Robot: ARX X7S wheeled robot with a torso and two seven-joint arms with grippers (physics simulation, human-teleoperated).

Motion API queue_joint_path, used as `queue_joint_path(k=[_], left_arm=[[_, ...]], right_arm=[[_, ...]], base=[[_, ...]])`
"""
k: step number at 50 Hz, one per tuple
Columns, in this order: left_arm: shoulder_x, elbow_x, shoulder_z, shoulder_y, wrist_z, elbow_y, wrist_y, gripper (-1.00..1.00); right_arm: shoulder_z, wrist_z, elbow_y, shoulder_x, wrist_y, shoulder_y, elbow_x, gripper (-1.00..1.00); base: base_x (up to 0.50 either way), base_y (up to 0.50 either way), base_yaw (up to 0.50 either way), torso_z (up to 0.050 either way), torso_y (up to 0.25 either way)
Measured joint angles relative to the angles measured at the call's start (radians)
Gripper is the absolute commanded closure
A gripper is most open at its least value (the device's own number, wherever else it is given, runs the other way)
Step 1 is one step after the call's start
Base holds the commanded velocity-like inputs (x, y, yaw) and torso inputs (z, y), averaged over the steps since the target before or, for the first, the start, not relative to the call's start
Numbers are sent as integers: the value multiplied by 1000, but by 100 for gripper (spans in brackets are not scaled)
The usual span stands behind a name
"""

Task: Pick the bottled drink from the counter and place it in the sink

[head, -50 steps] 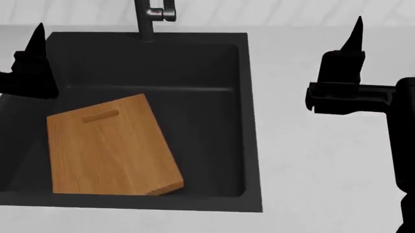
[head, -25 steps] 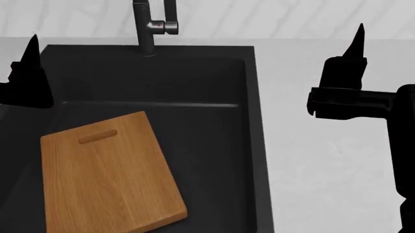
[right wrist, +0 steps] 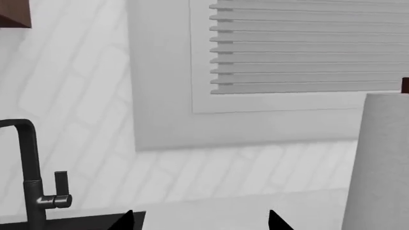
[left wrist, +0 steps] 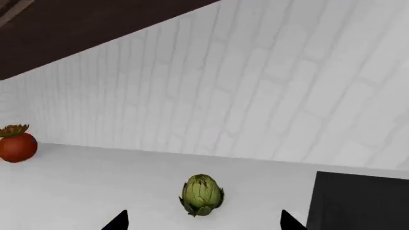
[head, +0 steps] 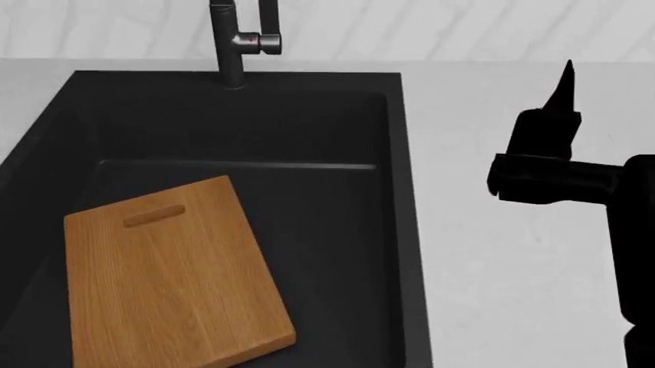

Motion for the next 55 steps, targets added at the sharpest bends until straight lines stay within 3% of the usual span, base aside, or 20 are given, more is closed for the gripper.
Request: queue_joint_path(k=[8,18,34,55], left_arm=[[-179,-285,-130,78,-277,-46,-16,-100],[-300,-441,-279,217,-437,-85,-12,-100],[-321,-435,-436,393,-441,-139,38,-100],[-281,-282,-264,331,-359,-302,188,-100]], right_arm=[[-10,-11,13,-2,-43,-36,-17,-100],[-12,-26,27,-1,-93,-82,-35,-100],[-34,-39,54,-4,-144,-115,-57,-100],[-51,-50,77,-4,-187,-144,-69,-100]], base=[[0,0,0,0,0],[0,0,0,0,0],[0,0,0,0,0],[0,0,0,0,0]])
